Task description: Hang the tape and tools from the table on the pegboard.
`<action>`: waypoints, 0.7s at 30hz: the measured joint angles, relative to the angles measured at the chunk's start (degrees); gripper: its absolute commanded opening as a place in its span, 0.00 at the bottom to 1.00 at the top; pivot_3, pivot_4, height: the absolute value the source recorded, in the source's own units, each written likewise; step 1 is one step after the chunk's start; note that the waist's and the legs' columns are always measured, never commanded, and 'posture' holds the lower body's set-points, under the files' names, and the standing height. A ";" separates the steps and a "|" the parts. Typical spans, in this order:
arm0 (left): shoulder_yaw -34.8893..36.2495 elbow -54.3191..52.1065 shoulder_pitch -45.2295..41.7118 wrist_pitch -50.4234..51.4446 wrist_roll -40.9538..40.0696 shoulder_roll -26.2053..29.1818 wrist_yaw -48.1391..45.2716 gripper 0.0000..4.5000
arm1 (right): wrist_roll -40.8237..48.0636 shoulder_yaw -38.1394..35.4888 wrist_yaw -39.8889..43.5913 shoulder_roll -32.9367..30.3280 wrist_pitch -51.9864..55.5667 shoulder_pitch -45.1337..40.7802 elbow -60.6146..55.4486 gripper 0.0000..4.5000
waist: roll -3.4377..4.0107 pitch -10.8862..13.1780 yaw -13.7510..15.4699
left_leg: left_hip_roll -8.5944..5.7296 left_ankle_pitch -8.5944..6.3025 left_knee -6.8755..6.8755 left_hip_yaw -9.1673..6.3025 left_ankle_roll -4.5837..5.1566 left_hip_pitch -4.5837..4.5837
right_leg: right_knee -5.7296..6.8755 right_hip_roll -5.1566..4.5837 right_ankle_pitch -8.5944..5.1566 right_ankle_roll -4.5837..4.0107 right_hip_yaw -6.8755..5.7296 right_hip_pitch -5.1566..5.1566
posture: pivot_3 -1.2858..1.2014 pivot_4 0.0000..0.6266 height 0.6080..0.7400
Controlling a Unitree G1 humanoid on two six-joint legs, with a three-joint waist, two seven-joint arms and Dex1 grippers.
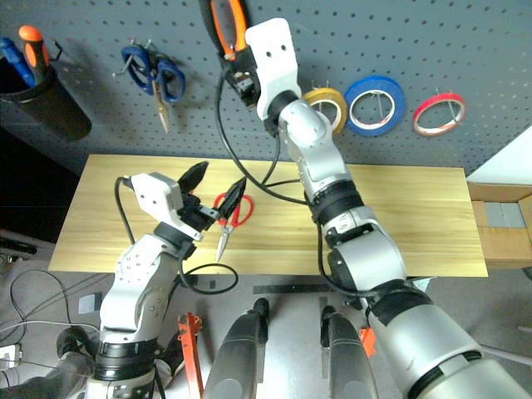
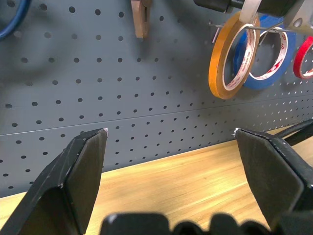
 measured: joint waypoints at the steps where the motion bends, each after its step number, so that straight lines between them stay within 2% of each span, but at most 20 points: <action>1: -0.01 0.11 -0.06 0.00 0.00 0.02 0.00 0.99 | 0.11 0.09 0.33 0.12 0.48 0.10 -0.47 0.80 | 0.00 0.00 0.00 | 0.00 0.00 0.00 0.00 0.00 0.00 | 0.00 0.00 0.00 0.00 0.00 0.00 | 0.56 0.74 1.00; 4: -0.24 0.38 -0.14 0.00 0.02 0.02 -0.02 0.99 | 0.18 0.22 0.78 0.25 1.65 0.56 -1.94 0.99 | 0.00 0.00 0.12 | 0.00 0.00 0.02 -0.02 0.00 0.00 | 0.02 0.00 0.00 0.01 -0.01 0.00 | 0.56 0.74 1.00; 13: -0.35 1.14 -0.52 -0.11 0.09 0.15 -0.66 0.99 | 1.33 0.17 0.75 -0.71 10.36 4.91 -17.30 0.99 | 0.00 0.00 0.15 | 0.00 0.02 -0.04 -0.01 0.00 -0.04 | -0.05 -0.01 0.00 0.01 0.00 0.00 | 0.56 0.72 1.00; 21: -0.14 4.72 -0.84 -1.15 1.09 1.72 -1.36 0.99 | 2.34 3.62 2.48 -2.73 24.12 16.59 -36.40 0.99 | 0.00 0.00 -0.14 | 0.01 0.02 -0.16 0.05 -0.01 -0.05 | -0.14 -0.01 -0.01 0.02 0.02 -0.05 | 0.56 0.73 1.00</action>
